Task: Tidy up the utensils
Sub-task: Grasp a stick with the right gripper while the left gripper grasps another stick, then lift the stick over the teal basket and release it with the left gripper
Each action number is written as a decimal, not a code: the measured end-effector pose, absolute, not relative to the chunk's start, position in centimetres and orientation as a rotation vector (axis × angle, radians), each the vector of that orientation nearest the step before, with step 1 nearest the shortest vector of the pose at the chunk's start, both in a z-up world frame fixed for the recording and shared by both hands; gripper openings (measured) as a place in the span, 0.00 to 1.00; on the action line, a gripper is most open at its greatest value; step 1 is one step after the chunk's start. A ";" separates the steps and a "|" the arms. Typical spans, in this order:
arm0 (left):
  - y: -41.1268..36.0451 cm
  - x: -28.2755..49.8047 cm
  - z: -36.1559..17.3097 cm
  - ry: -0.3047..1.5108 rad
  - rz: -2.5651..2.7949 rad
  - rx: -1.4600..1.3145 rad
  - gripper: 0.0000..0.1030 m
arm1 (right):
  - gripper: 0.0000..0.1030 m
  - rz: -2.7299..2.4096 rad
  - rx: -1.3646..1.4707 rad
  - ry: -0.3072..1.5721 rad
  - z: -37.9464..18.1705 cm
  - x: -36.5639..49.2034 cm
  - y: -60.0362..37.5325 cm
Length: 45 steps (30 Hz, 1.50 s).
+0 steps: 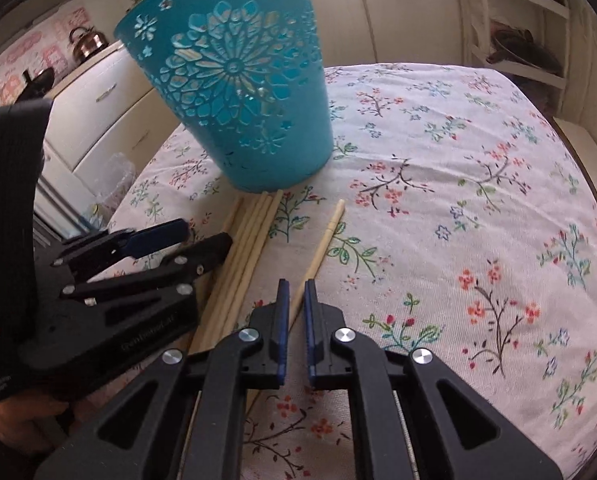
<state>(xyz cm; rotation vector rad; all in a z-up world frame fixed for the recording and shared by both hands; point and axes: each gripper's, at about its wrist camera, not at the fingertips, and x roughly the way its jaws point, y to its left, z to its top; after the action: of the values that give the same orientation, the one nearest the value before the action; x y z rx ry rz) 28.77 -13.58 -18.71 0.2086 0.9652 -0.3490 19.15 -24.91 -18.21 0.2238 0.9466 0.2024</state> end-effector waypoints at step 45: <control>-3.9 27.5 -0.9 0.570 -0.595 -0.235 0.05 | 0.06 0.231 0.298 0.915 -18.7 18.8 -27.5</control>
<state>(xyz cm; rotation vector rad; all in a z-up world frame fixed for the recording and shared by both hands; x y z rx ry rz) 27.48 -3.89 -0.90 -0.2347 0.5701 -0.5945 18.85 -27.53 -18.71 0.2981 0.9147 0.2313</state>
